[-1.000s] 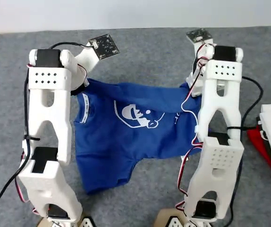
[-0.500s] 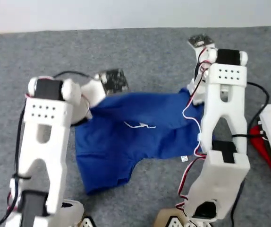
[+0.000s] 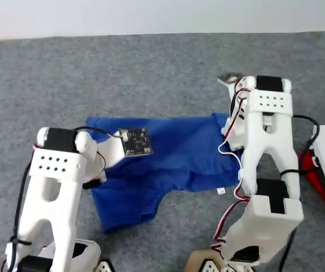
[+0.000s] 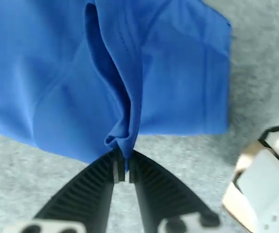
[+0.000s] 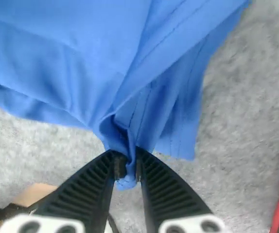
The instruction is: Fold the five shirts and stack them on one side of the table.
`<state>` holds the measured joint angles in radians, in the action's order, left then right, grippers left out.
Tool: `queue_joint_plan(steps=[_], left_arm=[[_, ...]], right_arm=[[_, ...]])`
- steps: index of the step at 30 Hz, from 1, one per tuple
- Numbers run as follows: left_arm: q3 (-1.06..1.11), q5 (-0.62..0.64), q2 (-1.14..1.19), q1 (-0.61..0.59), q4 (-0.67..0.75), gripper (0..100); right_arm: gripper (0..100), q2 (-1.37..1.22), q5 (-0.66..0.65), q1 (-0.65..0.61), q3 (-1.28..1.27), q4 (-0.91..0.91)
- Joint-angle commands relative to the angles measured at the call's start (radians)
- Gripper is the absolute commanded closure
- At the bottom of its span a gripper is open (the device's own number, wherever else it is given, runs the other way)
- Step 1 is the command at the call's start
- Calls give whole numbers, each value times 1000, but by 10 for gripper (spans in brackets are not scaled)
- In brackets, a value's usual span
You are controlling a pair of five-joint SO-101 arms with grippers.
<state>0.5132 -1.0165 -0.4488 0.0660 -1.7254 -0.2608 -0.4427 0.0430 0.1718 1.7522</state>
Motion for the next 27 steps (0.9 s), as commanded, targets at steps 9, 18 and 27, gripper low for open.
queue_joint_plan(steps=[9,18,27], left_arm=[[81,-6,-120,9,-32,997],[252,-5,-227,107,-31,995],[265,-5,-227,103,-29,871]], right_arm=[[989,70,-55,77,-54,36],[989,61,-83,99,-54,21],[955,59,-83,91,-54,5]])
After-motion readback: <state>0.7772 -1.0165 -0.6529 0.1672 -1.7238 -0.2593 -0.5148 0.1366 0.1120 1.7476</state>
